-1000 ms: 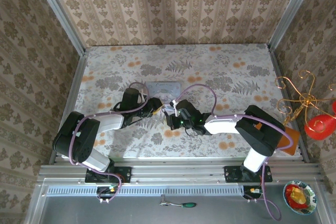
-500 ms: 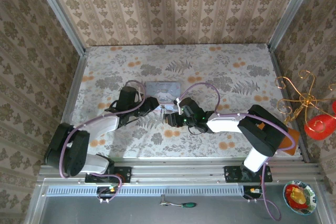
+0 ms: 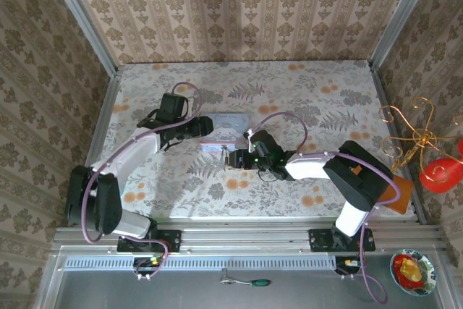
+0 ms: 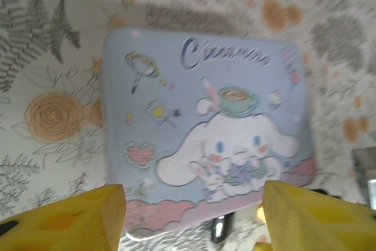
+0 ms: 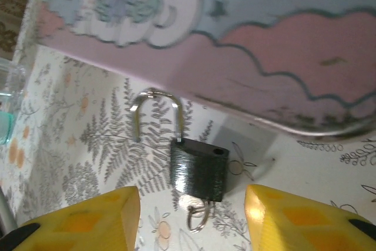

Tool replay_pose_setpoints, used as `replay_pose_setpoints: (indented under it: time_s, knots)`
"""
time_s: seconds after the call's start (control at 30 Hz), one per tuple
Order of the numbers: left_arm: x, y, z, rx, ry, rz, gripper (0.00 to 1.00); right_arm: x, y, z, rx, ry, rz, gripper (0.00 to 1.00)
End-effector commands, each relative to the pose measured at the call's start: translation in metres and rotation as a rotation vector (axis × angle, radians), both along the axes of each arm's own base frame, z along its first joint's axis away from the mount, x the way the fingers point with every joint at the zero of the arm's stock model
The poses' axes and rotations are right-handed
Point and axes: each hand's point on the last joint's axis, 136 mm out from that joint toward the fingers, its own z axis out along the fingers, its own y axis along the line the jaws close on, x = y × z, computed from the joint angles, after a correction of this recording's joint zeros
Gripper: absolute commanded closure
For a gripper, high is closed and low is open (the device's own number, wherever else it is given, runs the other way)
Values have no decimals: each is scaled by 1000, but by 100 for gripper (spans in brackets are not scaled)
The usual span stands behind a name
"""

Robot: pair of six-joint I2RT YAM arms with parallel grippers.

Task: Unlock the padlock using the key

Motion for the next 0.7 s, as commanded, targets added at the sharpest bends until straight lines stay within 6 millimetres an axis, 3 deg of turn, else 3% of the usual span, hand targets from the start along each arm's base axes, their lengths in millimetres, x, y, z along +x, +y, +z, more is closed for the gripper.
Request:
replay_pose_setpoints:
  time_s: [0.0, 0.2, 0.43, 0.67]
  knots:
    - [-11, 4, -25, 75, 83, -67, 36, 3, 7, -5, 5, 55, -10, 48]
    - [-6, 3, -46, 73, 115, -38, 36, 4, 9, -16, -19, 82, -13, 42]
    - [-22, 14, -73, 93, 168, 16, 38, 8, 13, -31, -89, 114, -30, 42]
    - [-35, 24, -87, 103, 181, 68, 38, 6, 20, -39, -130, 128, -15, 45]
